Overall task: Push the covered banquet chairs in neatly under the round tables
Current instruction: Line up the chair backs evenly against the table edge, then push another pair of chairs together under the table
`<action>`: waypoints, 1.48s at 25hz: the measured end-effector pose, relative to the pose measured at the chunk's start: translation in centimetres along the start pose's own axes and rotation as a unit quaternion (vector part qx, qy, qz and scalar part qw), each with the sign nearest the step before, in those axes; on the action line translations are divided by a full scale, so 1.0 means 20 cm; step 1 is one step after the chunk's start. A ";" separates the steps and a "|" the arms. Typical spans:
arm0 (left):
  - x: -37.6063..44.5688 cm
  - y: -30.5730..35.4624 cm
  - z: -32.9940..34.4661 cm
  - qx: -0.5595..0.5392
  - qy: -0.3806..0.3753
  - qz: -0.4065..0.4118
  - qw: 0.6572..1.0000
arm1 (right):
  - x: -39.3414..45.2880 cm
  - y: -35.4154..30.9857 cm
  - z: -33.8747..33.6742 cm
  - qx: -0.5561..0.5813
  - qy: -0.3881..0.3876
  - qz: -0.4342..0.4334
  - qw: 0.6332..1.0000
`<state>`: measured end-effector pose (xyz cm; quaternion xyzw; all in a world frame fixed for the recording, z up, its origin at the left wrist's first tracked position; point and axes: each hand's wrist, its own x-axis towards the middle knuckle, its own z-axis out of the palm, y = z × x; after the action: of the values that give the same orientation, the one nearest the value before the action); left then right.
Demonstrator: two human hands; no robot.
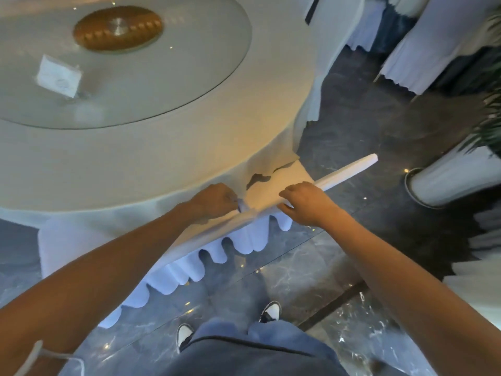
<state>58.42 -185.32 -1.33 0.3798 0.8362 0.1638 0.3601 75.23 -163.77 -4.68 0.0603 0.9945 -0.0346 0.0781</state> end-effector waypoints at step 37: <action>3.82 2.42 -0.41 -0.053 0.076 -0.212 0.973 | 1.86 4.46 -0.51 0.001 -0.344 -0.056 0.937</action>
<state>42.90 -95.96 -5.78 0.1603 0.9128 0.1558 0.3417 48.43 -70.29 -5.95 -0.0113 0.9085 -0.0587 0.4135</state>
